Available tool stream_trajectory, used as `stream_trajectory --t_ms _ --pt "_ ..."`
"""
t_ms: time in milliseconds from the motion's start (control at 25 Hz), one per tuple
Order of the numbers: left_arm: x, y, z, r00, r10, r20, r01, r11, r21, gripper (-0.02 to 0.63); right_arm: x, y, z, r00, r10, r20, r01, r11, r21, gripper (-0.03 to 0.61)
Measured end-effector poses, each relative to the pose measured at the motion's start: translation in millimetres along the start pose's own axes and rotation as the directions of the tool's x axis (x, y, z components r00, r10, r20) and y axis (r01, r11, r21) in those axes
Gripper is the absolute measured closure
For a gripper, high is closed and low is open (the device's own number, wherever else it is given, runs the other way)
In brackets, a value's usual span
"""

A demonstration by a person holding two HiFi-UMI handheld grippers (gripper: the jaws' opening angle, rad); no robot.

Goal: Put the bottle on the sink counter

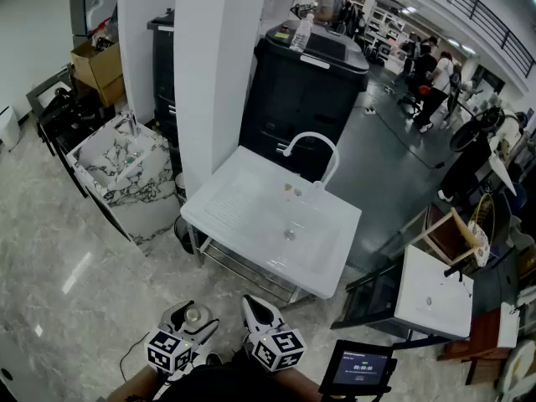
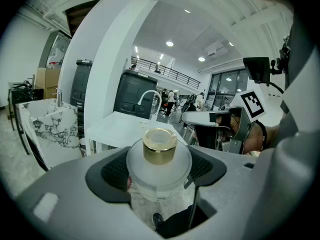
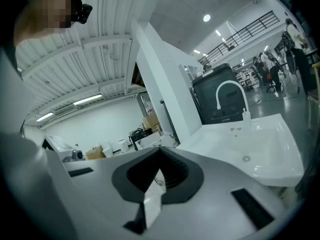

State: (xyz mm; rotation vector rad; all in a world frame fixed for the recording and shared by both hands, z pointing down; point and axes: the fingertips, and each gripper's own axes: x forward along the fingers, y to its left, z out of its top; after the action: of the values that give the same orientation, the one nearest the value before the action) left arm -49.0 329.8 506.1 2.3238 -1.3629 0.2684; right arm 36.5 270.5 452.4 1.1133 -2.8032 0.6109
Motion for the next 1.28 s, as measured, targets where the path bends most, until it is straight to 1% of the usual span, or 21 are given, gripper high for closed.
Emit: stream_trajectory --t_ms 200,440,560,720,960,1040,1160,1280 --pt "-14 -57 -10 0.999 -0.032 -0.003 0.032 0.999 0.035 0.278 -59 9 -9 1.000 -0.016 0.011 0.016 1.000 0.011 0.583" --pt "-1 -119 -18 0.998 -0.061 -0.028 0.062 0.996 0.068 0.278 -121 -14 -14 0.998 -0.050 0.043 0.049 0.998 0.037 0.583" --pt "5 -142 -21 0.997 -0.062 -0.051 0.066 0.994 0.082 0.278 -139 -26 -17 0.998 -0.048 0.045 0.045 0.997 0.067 0.583" --pt "11 -160 -19 0.998 -0.031 -0.056 0.036 0.995 0.091 0.278 -154 -34 -9 0.998 -0.011 0.068 0.006 0.997 0.074 0.583" --pt "20 -180 -9 0.999 0.024 -0.023 -0.022 0.995 0.097 0.278 -171 -44 7 0.994 0.045 0.104 -0.050 0.998 0.045 0.583" --pt "21 -185 -11 0.999 0.042 -0.014 -0.041 0.995 0.093 0.278 -174 -47 5 0.993 0.061 0.100 -0.066 0.997 0.047 0.583" --pt "22 -190 -16 0.998 0.061 -0.011 -0.060 0.996 0.064 0.278 -176 -52 -1 0.994 0.080 0.071 -0.085 0.995 0.061 0.583" --pt "22 -187 -17 0.996 0.085 -0.010 -0.085 0.996 0.041 0.278 -174 -54 -3 0.994 0.096 0.049 -0.099 0.993 0.067 0.583"
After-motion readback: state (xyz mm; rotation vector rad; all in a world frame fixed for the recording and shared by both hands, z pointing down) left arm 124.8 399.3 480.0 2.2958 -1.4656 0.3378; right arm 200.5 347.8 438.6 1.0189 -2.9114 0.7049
